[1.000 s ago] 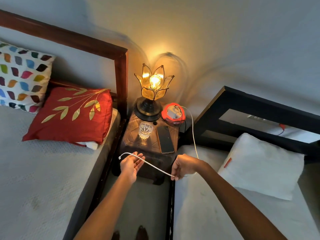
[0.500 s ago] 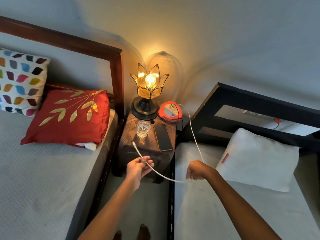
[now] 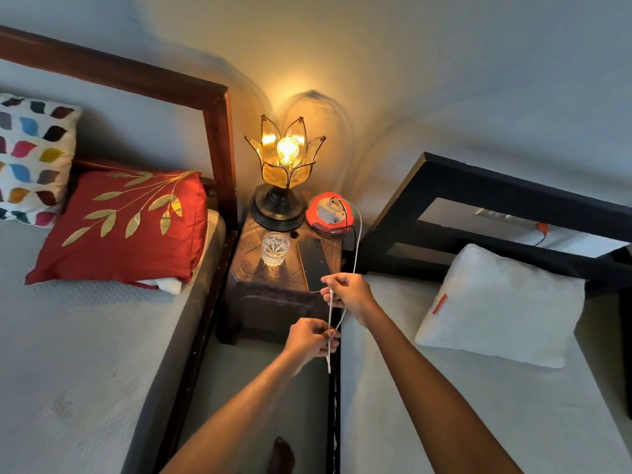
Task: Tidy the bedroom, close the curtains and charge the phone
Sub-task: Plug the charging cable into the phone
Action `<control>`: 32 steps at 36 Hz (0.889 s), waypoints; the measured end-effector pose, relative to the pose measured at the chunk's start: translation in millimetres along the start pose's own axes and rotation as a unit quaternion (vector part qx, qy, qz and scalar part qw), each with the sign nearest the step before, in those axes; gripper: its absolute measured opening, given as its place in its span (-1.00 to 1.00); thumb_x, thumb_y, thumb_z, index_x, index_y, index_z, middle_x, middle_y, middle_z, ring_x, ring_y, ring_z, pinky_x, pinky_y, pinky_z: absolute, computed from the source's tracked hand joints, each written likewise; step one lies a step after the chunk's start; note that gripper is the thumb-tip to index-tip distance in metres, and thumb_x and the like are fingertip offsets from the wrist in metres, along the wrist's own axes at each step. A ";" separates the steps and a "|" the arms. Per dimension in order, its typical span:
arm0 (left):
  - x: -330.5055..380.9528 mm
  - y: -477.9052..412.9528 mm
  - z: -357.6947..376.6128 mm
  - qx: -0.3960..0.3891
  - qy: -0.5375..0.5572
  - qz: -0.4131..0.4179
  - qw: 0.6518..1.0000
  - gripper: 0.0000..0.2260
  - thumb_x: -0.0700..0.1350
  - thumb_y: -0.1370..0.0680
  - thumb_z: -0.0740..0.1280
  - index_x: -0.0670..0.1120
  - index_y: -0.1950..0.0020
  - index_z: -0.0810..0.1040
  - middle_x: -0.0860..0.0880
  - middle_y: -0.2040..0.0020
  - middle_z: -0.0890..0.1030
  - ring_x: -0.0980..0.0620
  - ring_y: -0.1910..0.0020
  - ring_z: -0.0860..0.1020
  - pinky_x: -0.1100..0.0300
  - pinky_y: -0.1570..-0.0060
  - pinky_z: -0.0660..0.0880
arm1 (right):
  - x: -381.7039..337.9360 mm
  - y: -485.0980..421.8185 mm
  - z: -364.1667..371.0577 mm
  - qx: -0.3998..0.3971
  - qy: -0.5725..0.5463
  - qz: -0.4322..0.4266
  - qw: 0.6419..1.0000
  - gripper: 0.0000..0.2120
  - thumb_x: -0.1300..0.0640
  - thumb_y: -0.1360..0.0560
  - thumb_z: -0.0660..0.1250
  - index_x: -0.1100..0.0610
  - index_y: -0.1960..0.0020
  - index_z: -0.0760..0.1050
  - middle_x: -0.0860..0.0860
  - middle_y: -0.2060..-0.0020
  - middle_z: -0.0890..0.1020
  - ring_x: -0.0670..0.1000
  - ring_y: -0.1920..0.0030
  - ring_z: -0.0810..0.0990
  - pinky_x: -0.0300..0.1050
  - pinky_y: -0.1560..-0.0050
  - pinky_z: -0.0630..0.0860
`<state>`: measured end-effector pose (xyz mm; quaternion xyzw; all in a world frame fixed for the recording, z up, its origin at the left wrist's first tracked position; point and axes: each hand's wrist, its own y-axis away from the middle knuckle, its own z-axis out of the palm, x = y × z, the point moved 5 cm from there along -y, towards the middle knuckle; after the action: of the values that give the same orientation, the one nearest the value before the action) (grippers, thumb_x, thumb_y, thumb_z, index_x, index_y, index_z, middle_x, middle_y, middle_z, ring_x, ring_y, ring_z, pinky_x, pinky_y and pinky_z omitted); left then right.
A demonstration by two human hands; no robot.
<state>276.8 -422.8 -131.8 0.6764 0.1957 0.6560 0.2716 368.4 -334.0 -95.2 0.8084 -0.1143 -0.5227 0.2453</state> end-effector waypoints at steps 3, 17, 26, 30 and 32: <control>-2.3 -15.9 -6.1 0.006 -0.041 0.002 0.999 -0.89 -0.14 -0.52 0.36 -0.12 0.02 0.64 -0.11 0.06 0.67 -0.02 0.00 0.63 0.09 -0.10 0.56 | 5.0 -11.2 -7.8 0.034 -0.014 -0.007 0.999 -0.75 0.15 -0.54 0.29 0.27 -0.14 0.53 0.17 0.07 0.65 -0.02 0.22 0.62 -0.19 0.17 0.60; 11.5 -118.1 -29.7 0.225 0.020 -0.083 0.971 -0.76 -0.12 -0.50 0.35 -0.14 -0.15 0.55 -0.12 -0.15 0.59 -0.08 -0.13 0.53 0.08 -0.18 0.47 | 63.6 -112.0 -37.8 0.076 0.036 0.050 0.995 -0.76 0.26 -0.42 0.44 0.27 -0.08 0.61 0.14 0.04 0.68 0.07 0.06 0.65 -0.10 -0.04 0.59; 18.5 -176.8 -14.8 0.278 0.096 -0.116 0.949 -0.59 -0.15 -0.54 0.29 -0.17 -0.37 0.33 -0.12 -0.30 0.47 -0.06 -0.23 0.46 0.20 0.00 0.37 | 87.2 -165.3 -35.0 0.056 0.136 0.028 0.989 -0.77 0.24 -0.47 0.38 0.23 -0.11 0.61 0.14 -0.05 0.67 0.10 -0.08 0.63 0.01 -0.19 0.53; 15.0 -187.3 -10.1 0.304 0.096 -0.126 0.940 -0.56 -0.17 -0.52 0.31 -0.17 -0.36 0.29 -0.14 -0.30 0.45 -0.09 -0.24 0.45 0.16 -0.07 0.40 | 98.8 -175.9 -29.2 0.047 0.130 0.042 0.990 -0.76 0.25 -0.47 0.38 0.24 -0.13 0.60 0.15 -0.06 0.67 0.10 -0.09 0.63 0.02 -0.20 0.53; 14.4 -190.6 -7.9 0.322 0.103 -0.125 0.933 -0.54 -0.18 -0.50 0.33 -0.16 -0.36 0.29 -0.16 -0.30 0.43 -0.10 -0.24 0.44 0.13 -0.10 0.41 | 103.6 -180.6 -25.9 0.046 0.110 0.046 0.992 -0.76 0.25 -0.47 0.38 0.24 -0.13 0.60 0.15 -0.05 0.67 0.10 -0.07 0.64 0.06 -0.17 0.55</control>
<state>287.3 -265.2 -239.6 0.6265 0.5067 0.5842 0.0972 423.1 -218.4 -261.5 0.8654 -0.1473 -0.4129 0.2426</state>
